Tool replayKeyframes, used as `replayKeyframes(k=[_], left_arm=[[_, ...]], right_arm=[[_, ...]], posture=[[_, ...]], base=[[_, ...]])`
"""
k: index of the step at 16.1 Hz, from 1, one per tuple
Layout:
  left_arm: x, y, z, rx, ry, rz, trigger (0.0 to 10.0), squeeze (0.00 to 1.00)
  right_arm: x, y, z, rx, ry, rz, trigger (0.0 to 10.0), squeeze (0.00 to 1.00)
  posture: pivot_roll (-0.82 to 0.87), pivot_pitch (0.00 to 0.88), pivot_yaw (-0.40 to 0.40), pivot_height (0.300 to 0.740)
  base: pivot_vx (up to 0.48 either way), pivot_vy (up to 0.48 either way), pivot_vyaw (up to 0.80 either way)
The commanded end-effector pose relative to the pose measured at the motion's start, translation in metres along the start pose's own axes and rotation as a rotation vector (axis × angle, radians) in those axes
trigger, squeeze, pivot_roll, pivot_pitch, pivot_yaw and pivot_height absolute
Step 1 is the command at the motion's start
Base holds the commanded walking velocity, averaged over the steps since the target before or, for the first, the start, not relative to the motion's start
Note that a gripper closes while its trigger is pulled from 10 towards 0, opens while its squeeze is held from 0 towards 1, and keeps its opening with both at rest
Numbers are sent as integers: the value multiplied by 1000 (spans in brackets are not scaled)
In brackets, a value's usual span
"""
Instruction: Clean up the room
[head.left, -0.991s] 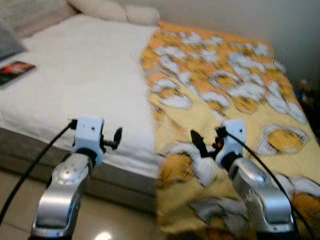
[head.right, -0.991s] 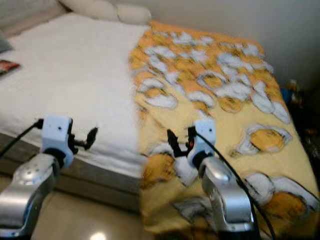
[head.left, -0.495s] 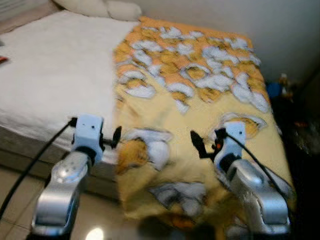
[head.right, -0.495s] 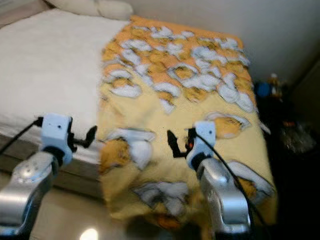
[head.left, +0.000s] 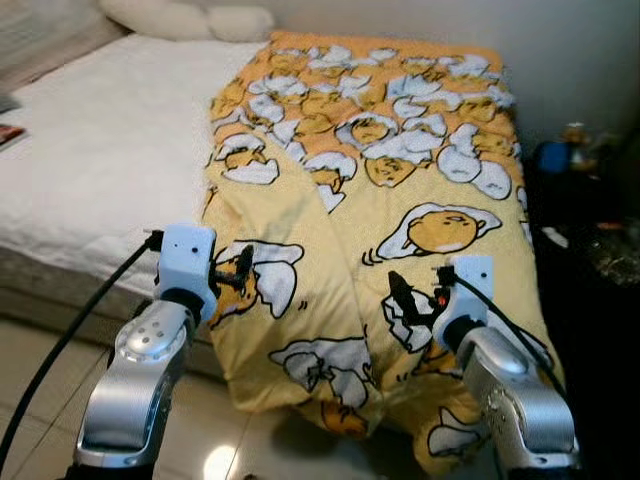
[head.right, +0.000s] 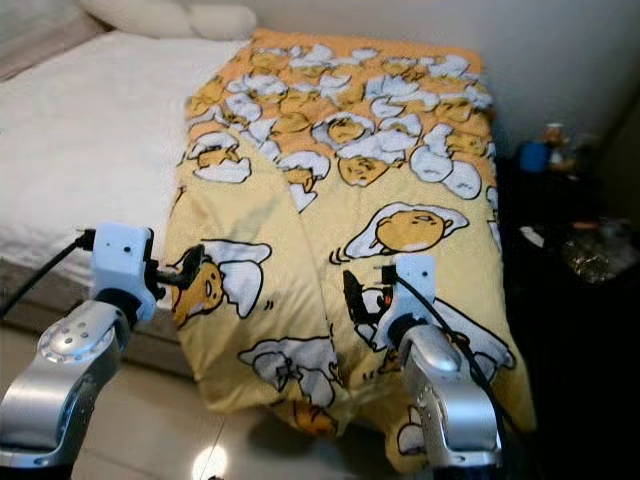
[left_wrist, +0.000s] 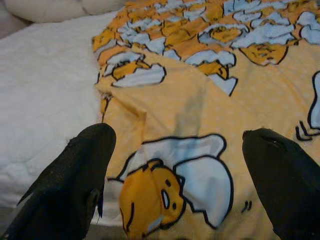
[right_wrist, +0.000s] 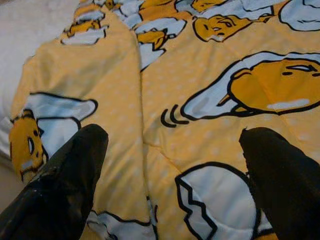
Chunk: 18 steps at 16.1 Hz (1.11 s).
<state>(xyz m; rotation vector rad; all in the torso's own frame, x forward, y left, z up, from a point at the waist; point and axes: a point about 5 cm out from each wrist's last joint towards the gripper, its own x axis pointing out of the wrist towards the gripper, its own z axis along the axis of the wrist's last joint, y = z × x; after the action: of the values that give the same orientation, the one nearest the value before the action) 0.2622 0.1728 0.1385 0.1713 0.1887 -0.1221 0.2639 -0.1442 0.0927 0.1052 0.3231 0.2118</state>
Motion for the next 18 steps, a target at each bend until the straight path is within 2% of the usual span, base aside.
replayKeyframes(k=[1,10,14,16,18], left_arm=[[1,1,-3,18,8,3,10000,824],[3,2,-4,-2,0,-34,10000,871],[3,2,-5,-7,0,-54,10000,878],[3,2,-4,-7,0,-58,10000,882],[3,2,-4,-7,-1,-61,10000,878]], right_arm=[[2,4,3,-23,-11,17,10000,0],[9,4,8,-11,-19,18,10000,0],[9,5,7,-17,-14,23,10000,0],[10,6,5,-67,12,32,10000,0],[10,6,5,-83,6,18,10000,0]], posture=[[-88,0,8,740],[-78,0,11,740],[-79,0,14,740],[-79,0,12,740],[-80,0,12,740]], base=[[0,0,0],[0,0,0],[284,0,0],[292,0,0],[298,0,700]])
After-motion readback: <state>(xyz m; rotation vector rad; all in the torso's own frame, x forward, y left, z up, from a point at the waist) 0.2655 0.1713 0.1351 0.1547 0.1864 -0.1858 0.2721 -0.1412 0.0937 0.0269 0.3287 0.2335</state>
